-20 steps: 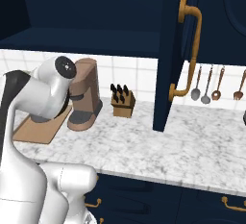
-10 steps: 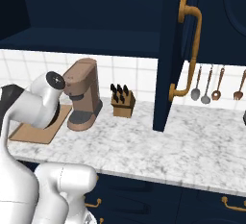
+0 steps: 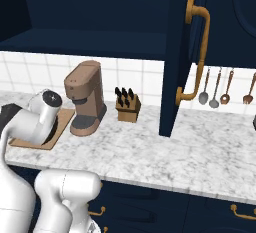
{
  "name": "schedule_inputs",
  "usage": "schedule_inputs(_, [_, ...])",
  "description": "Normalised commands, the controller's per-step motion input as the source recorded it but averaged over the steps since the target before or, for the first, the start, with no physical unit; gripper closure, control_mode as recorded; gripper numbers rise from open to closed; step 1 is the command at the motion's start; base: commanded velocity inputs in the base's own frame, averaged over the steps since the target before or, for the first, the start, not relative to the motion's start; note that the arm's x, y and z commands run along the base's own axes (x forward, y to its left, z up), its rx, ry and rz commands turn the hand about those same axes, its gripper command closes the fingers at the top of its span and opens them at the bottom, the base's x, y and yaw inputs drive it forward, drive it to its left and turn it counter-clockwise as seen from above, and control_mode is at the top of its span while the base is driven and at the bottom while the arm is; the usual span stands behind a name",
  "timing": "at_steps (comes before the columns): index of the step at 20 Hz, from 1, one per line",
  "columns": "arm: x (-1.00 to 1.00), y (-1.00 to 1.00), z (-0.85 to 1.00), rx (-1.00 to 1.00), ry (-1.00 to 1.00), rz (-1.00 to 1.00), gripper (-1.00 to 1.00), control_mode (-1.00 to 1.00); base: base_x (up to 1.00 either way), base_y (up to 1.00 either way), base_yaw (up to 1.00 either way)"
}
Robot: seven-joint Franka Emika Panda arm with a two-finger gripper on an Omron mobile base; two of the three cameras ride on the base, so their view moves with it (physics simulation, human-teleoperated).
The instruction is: Pick the kettle from the counter and place it on the tray. Then pick the mug from the cabinet and place it on the tray. Then close the cabinet doors.
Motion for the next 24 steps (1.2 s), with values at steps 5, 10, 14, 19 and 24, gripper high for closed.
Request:
schedule_inputs(5, [0.56, 0.11, -0.45, 0.00, 0.00, 0.03, 1.00, -1.00, 0.00, 0.00, 0.00])
schedule_inputs(10, [0.63, 0.14, -0.24, 0.00, 0.00, 0.02, 1.00, -1.00, 0.00, 0.00, 0.00])
schedule_inputs(14, [0.50, 0.23, -0.29, -0.04, 0.00, 0.03, 1.00, -1.00, 0.00, 0.00, 0.00])
schedule_inputs(19, [0.38, 0.31, -0.29, -0.08, 0.07, 0.03, 1.00, -1.00, 0.00, 0.00, 0.00])
schedule_inputs(24, [0.23, 0.20, -0.30, -0.06, 0.06, 0.05, 1.00, -1.00, 0.00, 0.00, 0.00])
